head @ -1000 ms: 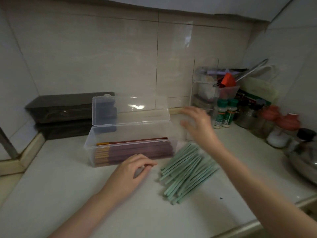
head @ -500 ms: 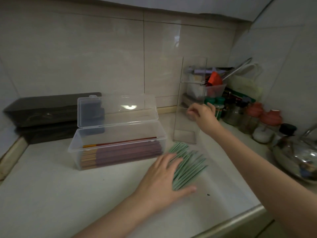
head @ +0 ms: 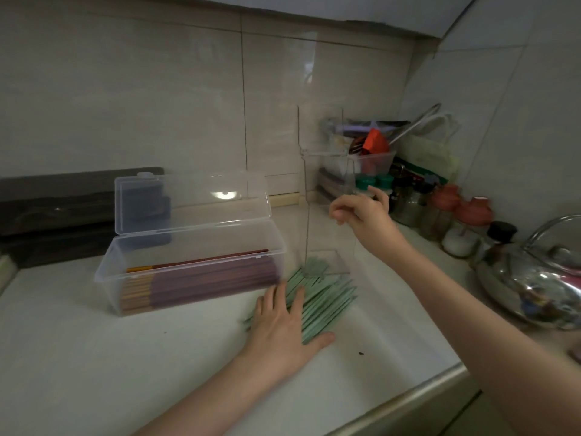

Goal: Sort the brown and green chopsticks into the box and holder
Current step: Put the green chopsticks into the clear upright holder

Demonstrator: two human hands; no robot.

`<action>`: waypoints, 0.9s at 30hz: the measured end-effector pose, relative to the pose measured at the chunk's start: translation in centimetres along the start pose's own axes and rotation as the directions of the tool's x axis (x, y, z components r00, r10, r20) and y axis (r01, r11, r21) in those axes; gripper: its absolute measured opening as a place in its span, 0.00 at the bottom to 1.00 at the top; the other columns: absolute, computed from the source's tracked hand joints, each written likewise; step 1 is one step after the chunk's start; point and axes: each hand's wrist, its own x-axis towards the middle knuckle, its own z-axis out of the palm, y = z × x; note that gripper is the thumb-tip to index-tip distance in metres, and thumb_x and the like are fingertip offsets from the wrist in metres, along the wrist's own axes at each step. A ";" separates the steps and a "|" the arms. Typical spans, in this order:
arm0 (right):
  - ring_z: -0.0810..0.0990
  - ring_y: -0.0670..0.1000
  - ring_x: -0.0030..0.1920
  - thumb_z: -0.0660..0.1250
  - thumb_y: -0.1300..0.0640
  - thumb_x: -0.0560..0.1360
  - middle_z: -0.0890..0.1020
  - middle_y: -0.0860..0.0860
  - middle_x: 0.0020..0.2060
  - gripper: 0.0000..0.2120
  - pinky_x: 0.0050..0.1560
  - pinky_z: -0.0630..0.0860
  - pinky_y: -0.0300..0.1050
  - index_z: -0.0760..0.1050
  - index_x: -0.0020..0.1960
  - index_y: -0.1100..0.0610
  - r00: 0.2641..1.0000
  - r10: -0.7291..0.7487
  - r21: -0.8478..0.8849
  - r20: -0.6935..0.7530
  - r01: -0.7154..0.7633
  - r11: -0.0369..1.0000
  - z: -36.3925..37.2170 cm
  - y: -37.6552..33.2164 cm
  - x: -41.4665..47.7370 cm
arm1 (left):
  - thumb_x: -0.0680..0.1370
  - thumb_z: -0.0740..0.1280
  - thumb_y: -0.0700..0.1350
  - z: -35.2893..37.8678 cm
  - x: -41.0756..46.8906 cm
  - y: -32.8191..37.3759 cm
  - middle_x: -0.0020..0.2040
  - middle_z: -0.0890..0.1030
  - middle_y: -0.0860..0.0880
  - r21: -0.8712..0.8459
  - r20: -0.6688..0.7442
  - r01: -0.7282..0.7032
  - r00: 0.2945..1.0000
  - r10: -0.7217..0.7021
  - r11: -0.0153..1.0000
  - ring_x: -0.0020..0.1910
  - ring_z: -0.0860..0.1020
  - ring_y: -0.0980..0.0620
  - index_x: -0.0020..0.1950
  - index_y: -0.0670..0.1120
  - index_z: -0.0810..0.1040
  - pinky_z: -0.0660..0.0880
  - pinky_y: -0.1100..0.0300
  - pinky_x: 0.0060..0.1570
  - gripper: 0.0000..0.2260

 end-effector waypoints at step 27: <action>0.71 0.50 0.55 0.62 0.53 0.76 0.79 0.48 0.51 0.12 0.56 0.63 0.42 0.77 0.56 0.53 0.980 -0.125 0.052 -0.154 0.135 0.989 -0.3 -6.4 -8.7 | 0.70 0.59 0.69 -2.2 -3.8 -8.3 0.71 0.59 0.64 -0.203 -0.028 -0.455 0.888 0.459 0.867 0.69 0.51 0.71 0.68 0.65 0.60 0.45 0.72 0.68 0.27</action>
